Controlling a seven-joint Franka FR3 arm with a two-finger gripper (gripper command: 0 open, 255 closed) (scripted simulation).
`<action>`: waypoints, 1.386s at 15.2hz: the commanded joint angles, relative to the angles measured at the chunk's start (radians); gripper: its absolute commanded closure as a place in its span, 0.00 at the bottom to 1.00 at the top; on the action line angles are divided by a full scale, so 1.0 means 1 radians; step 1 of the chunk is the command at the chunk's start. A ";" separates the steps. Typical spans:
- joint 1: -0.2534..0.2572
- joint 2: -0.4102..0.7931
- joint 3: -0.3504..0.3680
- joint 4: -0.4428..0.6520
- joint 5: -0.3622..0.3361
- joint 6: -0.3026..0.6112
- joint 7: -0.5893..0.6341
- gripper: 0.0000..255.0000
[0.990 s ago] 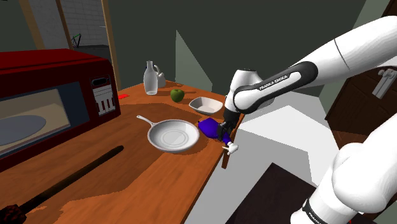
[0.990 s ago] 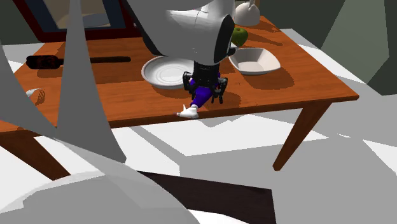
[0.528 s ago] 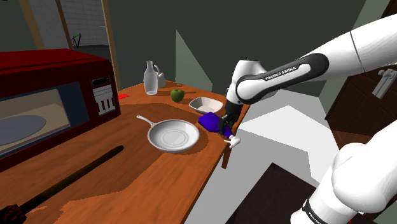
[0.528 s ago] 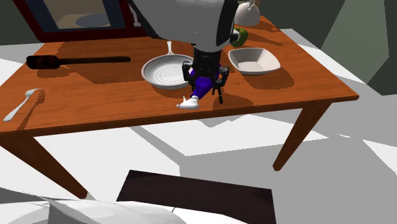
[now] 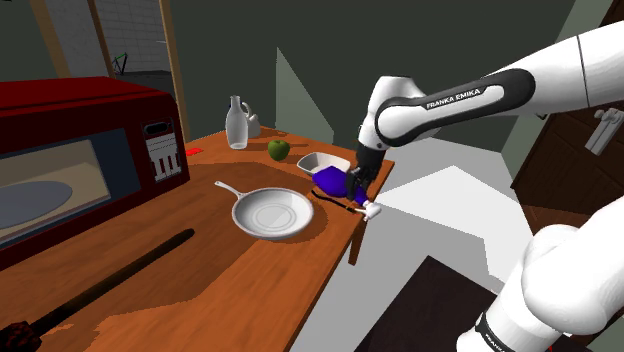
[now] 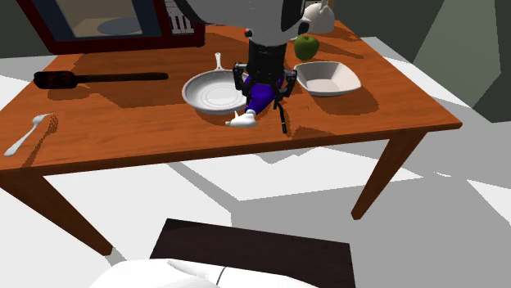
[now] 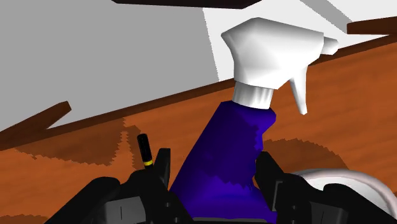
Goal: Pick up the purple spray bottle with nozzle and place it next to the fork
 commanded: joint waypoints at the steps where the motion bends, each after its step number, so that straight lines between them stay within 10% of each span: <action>1: -0.001 -0.007 -0.001 0.022 -0.002 -0.030 0.001 1.00; 21: 0.177 0.179 0.327 0.232 0.006 -0.023 0.502 1.00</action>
